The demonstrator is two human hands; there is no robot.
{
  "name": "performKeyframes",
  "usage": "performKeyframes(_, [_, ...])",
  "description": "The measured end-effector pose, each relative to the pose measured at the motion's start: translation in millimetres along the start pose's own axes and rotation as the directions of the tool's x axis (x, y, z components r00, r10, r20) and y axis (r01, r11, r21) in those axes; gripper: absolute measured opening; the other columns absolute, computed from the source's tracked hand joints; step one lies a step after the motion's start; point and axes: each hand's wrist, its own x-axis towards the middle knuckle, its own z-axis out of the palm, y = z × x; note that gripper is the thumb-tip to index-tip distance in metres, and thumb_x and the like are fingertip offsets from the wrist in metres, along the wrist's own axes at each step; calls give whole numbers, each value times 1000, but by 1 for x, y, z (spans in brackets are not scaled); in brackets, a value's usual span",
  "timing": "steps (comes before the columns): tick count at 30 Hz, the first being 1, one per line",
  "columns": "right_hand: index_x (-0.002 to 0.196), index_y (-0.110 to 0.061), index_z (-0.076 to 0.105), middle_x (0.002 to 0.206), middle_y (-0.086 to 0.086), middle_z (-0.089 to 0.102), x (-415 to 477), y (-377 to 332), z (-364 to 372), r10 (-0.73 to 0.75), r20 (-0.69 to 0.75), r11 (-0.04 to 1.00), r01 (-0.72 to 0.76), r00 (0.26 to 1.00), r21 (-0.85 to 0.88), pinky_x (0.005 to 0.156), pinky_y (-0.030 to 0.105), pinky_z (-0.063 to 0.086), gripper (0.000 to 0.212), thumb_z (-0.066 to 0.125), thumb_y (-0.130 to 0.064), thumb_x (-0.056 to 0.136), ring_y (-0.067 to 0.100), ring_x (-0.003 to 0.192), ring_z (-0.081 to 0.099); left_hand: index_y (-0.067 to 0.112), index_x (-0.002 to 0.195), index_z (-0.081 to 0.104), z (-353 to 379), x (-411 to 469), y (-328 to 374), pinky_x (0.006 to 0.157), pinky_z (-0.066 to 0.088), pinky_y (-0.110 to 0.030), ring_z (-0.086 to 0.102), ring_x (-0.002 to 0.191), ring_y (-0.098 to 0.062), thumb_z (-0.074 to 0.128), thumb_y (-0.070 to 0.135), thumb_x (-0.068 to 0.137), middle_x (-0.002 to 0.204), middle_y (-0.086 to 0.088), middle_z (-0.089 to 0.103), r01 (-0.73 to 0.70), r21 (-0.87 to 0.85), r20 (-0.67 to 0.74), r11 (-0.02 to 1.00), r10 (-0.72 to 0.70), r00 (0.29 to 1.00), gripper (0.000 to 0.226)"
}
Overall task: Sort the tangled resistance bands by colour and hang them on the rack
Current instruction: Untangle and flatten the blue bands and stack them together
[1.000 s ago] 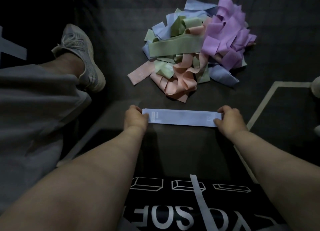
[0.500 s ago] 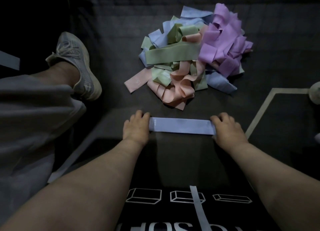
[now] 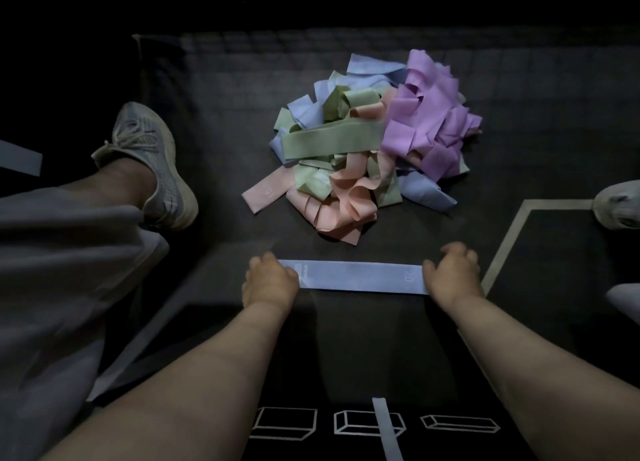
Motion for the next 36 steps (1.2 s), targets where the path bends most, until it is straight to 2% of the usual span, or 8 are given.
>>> performKeyframes(4, [146,-6,38,154,16,29,29,-24,-23,-108,-113,991,116,988,64,115,44,33,63,68,-20,93,39,138,37,13,144,42,-13,-3,19,109,34,-42,44,133,-32,50,31,98,144,-14,42,-80,-23,-103,997,77,992,50])
performKeyframes(8, [155,-11,25,157,16,31,60,-45,-37,-214,-24,977,214,976,7,116,44,33,79,70,-24,91,38,142,35,14,143,45,-19,-11,54,109,36,-43,46,131,-31,53,32,98,145,-12,41,-223,-94,-110,970,213,971,49])
performKeyframes(12, [125,-12,61,132,22,54,71,-54,-39,-146,-31,988,144,989,-61,101,42,45,34,59,-25,94,42,120,54,13,134,53,-23,-19,90,106,41,-43,50,124,-33,55,30,95,137,-13,46,-368,-155,-134,917,350,927,43])
performKeyframes(18, [96,4,67,78,6,57,46,-100,-82,-157,-115,779,195,981,596,59,23,42,31,54,-22,87,17,69,52,11,129,62,-43,-35,136,93,40,-23,56,116,-26,59,23,92,126,-10,59,-551,-296,-151,781,531,834,39])
performKeyframes(21, [88,-4,65,75,2,56,20,-132,-126,-202,-170,679,263,964,685,59,24,42,22,53,-22,85,18,69,55,15,133,58,-62,-45,151,94,49,-29,60,111,-20,62,27,91,128,-5,60,-580,-370,-116,726,583,804,43])
performKeyframes(26, [73,-14,51,54,-1,50,-50,-173,-195,-427,-218,525,437,878,731,38,16,36,19,56,-8,91,6,34,47,24,150,39,-111,-76,162,83,55,-14,55,101,2,69,11,91,146,1,46,-630,-566,-89,532,720,688,67])
performKeyframes(31, [116,-9,55,69,7,56,-109,-190,-242,-645,-85,416,442,760,795,42,26,42,30,54,2,88,16,42,51,23,142,46,-169,-109,165,95,54,-27,62,110,4,74,6,88,142,1,55,-597,-748,-37,290,880,474,63])
performKeyframes(36, [116,2,65,101,15,74,-153,-188,-270,-791,87,312,278,606,909,77,28,58,28,47,-10,98,20,89,71,8,106,61,-205,-158,146,70,57,-36,69,73,-21,64,-7,81,95,-16,71,-506,-839,-66,202,884,462,30])
